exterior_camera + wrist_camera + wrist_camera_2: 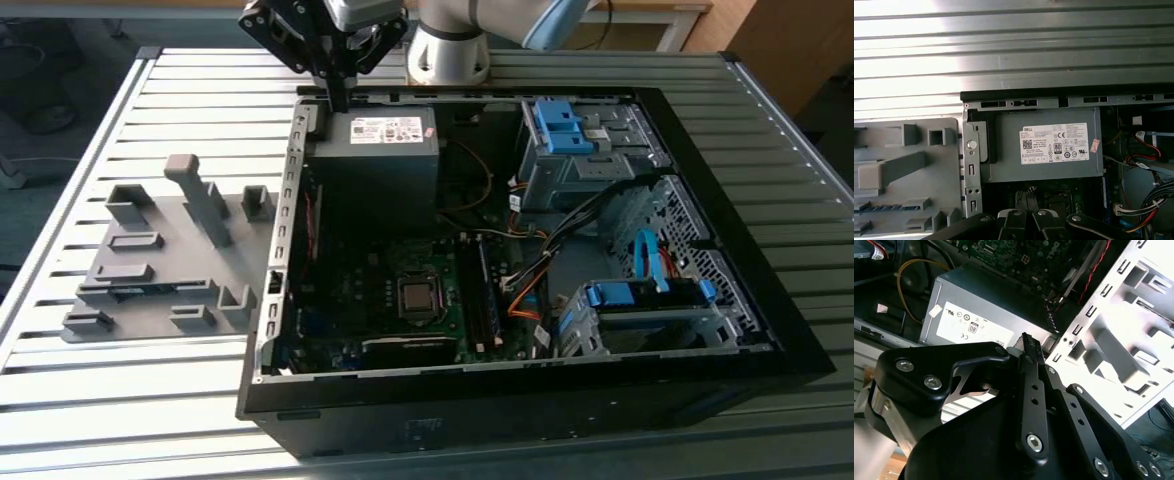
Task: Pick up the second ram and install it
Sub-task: 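Reach for the second ram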
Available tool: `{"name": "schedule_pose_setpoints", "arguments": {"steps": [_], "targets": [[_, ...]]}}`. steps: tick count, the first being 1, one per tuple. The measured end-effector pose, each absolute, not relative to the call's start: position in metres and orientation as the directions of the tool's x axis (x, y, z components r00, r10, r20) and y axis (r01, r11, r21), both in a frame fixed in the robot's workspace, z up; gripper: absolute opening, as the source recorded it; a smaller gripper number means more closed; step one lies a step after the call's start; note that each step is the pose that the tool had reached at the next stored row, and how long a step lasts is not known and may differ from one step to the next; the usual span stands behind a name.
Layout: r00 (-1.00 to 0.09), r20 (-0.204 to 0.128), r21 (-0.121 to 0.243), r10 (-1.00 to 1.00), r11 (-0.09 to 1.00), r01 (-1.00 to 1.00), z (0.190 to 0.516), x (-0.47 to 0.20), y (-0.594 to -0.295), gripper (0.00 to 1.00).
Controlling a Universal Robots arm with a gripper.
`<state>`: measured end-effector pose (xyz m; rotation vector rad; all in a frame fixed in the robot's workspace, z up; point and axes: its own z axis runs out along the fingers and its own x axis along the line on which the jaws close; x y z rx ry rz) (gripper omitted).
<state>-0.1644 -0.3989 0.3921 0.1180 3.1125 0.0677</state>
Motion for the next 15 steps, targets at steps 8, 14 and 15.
{"name": "schedule_pose_setpoints", "arguments": {"steps": [8, 14, 15], "targets": [[-0.997, -0.024, 0.044, 0.076, 0.996, 0.075, 0.3919, -0.1692, -0.3989, 0.11], [-0.997, -0.024, 0.044, 0.076, 0.996, 0.075, 0.3919, -0.1730, -0.3989, 0.11], [-0.997, -0.024, 0.044, 0.076, 0.996, 0.075, 0.3918, -0.1736, -0.3989, 0.11]]}}
